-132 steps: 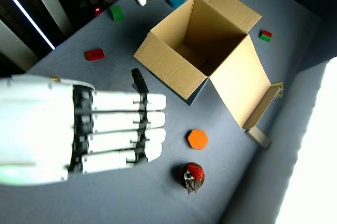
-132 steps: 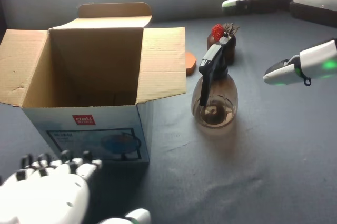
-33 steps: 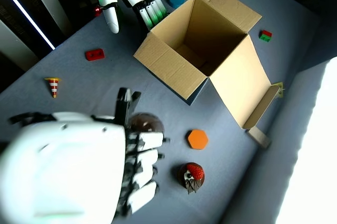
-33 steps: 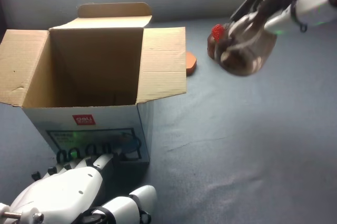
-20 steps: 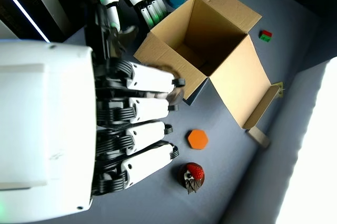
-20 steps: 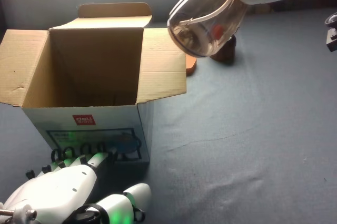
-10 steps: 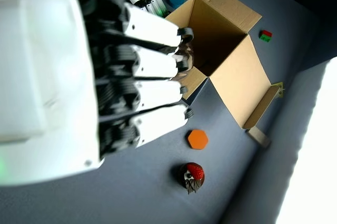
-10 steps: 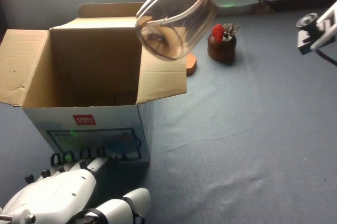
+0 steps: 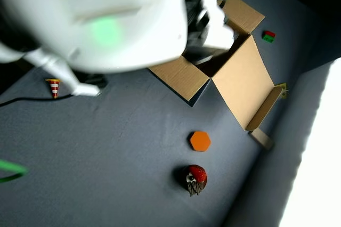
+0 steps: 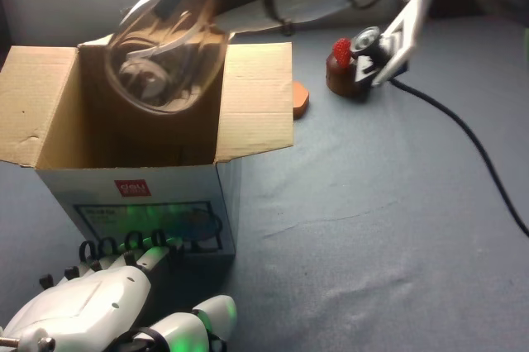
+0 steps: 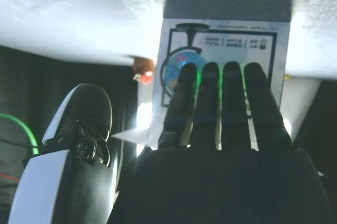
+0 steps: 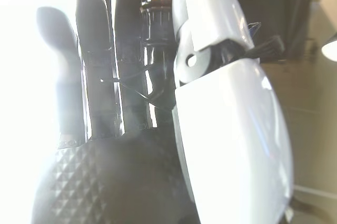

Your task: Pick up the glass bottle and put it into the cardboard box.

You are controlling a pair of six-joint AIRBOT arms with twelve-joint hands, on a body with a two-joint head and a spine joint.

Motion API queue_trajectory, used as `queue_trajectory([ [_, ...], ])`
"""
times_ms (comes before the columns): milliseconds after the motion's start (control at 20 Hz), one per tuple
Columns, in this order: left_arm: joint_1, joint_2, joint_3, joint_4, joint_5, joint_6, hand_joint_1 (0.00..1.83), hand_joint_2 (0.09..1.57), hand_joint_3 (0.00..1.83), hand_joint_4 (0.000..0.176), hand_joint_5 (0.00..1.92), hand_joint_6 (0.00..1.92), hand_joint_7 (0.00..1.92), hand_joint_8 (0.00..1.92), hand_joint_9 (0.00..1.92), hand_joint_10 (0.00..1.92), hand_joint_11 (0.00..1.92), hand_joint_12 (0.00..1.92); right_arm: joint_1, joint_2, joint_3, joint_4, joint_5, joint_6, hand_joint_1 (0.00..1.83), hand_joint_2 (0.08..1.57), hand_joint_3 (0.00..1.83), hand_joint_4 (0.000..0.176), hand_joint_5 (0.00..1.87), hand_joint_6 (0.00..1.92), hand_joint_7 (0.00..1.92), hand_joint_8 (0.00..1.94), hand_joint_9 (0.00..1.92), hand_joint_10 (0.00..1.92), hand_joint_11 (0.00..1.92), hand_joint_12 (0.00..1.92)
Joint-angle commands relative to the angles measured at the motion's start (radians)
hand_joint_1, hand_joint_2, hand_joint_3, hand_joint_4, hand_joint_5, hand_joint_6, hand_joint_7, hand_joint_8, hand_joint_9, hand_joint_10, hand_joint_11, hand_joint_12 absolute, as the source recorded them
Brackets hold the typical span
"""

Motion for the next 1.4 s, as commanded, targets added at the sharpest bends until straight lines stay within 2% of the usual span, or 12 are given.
queue_trajectory([
  [0,-0.001,0.006,-0.004,0.064,-0.069,-0.008,0.01,1.26,0.00,0.005,0.09,0.00,0.06,0.00,0.03,0.00,0.00,0.00,0.023,-0.012,0.013,0.039,0.081,-0.029,1.37,1.13,0.00,0.000,0.87,1.14,1.06,0.88,0.83,1.31,0.69,1.54],
  [100,0.000,0.007,-0.004,0.061,-0.073,-0.008,0.01,1.26,0.00,0.005,0.09,0.00,0.06,0.00,0.03,0.00,0.00,0.00,0.027,-0.059,0.033,0.087,0.044,-0.107,1.37,1.13,0.00,0.000,0.87,1.15,1.06,0.88,0.83,1.31,0.69,1.54],
  [300,-0.002,0.007,-0.003,0.060,-0.073,-0.008,0.01,1.26,0.00,0.005,0.10,0.00,0.06,0.00,0.03,0.00,0.00,0.00,0.025,-0.137,0.081,0.090,-0.004,-0.127,1.37,1.13,0.00,0.000,0.85,1.16,1.06,0.89,0.82,1.32,0.70,1.55],
  [550,-0.004,0.006,0.001,0.060,-0.073,-0.008,0.01,1.26,0.00,0.005,0.10,0.00,0.06,0.00,0.03,0.00,0.00,0.00,0.024,-0.221,0.119,0.092,-0.111,-0.219,1.37,1.13,0.00,0.000,0.85,1.16,1.05,0.90,0.83,1.32,0.68,1.54],
  [850,-0.005,-0.002,0.003,0.066,-0.078,-0.010,0.01,1.26,0.00,0.005,0.10,0.00,0.06,0.00,0.03,0.00,0.00,0.00,0.000,-0.276,0.121,0.095,-0.169,-0.275,1.37,1.13,0.00,0.000,0.85,1.15,1.05,0.90,0.83,1.33,0.68,1.55],
  [1350,-0.001,-0.026,0.001,0.101,-0.078,-0.027,0.01,1.26,0.00,0.004,0.10,0.00,0.07,0.00,0.03,0.00,0.00,0.00,-0.038,-0.340,0.163,0.096,-0.172,-0.392,1.37,1.14,0.00,0.000,0.83,1.17,1.04,0.90,0.82,1.36,0.69,1.57],
])
